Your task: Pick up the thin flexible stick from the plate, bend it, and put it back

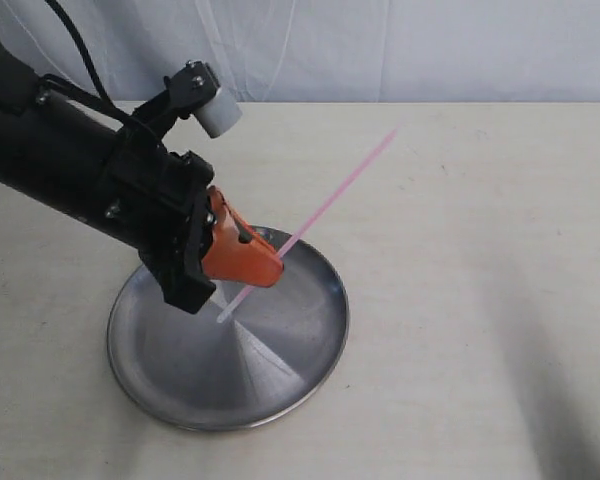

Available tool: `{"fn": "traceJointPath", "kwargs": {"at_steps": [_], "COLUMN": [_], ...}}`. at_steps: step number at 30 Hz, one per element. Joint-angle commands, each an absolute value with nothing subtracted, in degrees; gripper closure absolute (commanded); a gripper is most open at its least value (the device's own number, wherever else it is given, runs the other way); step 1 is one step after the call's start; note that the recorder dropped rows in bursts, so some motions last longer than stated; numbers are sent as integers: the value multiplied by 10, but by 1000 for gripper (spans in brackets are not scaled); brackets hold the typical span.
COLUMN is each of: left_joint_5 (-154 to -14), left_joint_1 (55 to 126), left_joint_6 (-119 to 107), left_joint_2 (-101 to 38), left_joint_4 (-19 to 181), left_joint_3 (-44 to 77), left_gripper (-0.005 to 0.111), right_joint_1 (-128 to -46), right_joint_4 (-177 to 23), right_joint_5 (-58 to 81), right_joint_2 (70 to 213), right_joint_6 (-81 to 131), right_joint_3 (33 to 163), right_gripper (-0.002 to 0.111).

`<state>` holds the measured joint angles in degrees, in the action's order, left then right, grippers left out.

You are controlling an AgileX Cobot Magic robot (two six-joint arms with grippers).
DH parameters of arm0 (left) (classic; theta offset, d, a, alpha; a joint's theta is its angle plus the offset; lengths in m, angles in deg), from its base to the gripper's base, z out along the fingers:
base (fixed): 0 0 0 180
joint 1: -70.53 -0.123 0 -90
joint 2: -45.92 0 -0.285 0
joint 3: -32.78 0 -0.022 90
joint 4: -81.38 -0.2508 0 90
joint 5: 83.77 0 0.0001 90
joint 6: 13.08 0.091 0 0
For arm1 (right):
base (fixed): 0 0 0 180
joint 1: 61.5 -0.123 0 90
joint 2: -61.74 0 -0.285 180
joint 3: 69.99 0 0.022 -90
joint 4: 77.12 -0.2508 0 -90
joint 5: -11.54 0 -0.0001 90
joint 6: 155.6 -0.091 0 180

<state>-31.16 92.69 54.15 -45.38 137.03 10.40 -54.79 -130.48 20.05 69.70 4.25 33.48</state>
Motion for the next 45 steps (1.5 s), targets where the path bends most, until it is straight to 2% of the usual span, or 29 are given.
{"fn": "traceJointPath", "kwargs": {"at_steps": [1, 5, 8, 11, 12, 15, 16, 21, 33, 37, 40, 44, 45], "left_joint_5": [-312, -318, -318, -314, -314, -307, -299, -299, -318, -310, -307, -296, -292], "left_joint_1": [928, 928, 928, 928, 928, 928, 928, 928, 928, 928, 928, 928, 928], "left_joint_6": [563, 583, 600, 613, 613, 617, 620, 621, 625, 627, 627, 627, 627], "left_joint_2": [-449, -449, -449, -449, -449, -449, -449, -449, -449, -449, -449, -449, -449], "left_joint_4": [1401, 1437, 1457, 1471, 1471, 1471, 1471, 1475, 1513, 1515, 1516, 1508, 1503], "left_joint_3": [102, 102, 102, 102, 102, 102, 102, 102, 102, 102, 102, 102, 102], "left_gripper": [107, 107, 107, 107, 107, 107, 107, 107, 107, 107, 107, 107, 107], "right_joint_1": [-549, -549, -549, -549, -549, -564, -579, -627, -762, -796, -812, -816, -816], "right_joint_4": [-1325, -1358, -1527, -1771, -1771, -1771, -1771, -1771, -1771, -1771, -1771, -1771, -1771], "right_joint_5": [226, 311, 399, 585, 645, 714, 726, 723, 587, 527, 493, 494, 494], "right_joint_2": [697, 811, 923, 1073, 1132, 1253, 1298, 1361, 1384, 1384, 1384, 1384, 1384], "right_joint_6": [132, 275, 486, 763, 809, 883, 911, 940, 968, 968, 968, 968, 968], "right_joint_3": [413, 501, 540, 574, 590, 623, 638, 666, 718, 725, 725, 725, 725], "right_gripper": [108, 105, 93, 81, 81, 79, 71, 48, 48, 56, 74, 110, 108]}}
